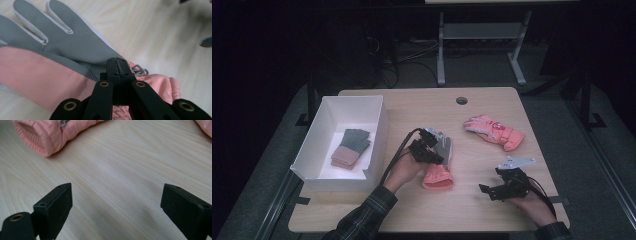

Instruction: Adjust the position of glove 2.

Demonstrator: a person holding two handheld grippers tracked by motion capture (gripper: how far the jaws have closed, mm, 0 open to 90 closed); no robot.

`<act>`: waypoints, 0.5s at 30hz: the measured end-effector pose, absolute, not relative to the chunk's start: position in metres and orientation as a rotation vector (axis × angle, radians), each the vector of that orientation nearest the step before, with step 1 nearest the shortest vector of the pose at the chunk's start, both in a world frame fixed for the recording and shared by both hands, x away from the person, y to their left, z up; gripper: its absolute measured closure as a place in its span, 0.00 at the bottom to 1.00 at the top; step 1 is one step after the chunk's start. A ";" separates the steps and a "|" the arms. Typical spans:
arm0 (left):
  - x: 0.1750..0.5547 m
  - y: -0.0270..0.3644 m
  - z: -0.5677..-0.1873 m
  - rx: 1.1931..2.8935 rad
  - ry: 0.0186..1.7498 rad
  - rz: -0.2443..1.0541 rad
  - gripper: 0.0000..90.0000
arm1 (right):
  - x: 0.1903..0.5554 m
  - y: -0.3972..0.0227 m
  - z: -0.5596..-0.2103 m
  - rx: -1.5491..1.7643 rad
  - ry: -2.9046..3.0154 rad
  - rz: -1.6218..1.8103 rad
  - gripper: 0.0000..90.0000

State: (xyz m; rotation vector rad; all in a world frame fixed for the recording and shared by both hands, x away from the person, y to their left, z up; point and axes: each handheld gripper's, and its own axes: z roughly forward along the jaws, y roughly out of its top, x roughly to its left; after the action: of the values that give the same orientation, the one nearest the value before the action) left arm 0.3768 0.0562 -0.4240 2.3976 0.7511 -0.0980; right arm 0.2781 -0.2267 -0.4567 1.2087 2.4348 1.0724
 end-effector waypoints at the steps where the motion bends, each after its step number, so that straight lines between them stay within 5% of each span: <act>1: 0.374 0.054 -0.424 2.405 0.732 -0.109 1.00 | 0.278 -0.227 -0.457 1.208 2.435 1.072 0.11; 15: 0.340 0.039 -0.415 2.433 0.601 -0.192 1.00 | 0.278 -0.228 -0.456 1.215 2.426 1.076 0.11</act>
State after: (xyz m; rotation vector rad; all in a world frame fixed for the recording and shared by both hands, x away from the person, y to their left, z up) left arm 0.3401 0.0391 -0.4149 2.4333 0.6007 -0.1916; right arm 0.2779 -0.2280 -0.4558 1.2146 2.4261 1.0764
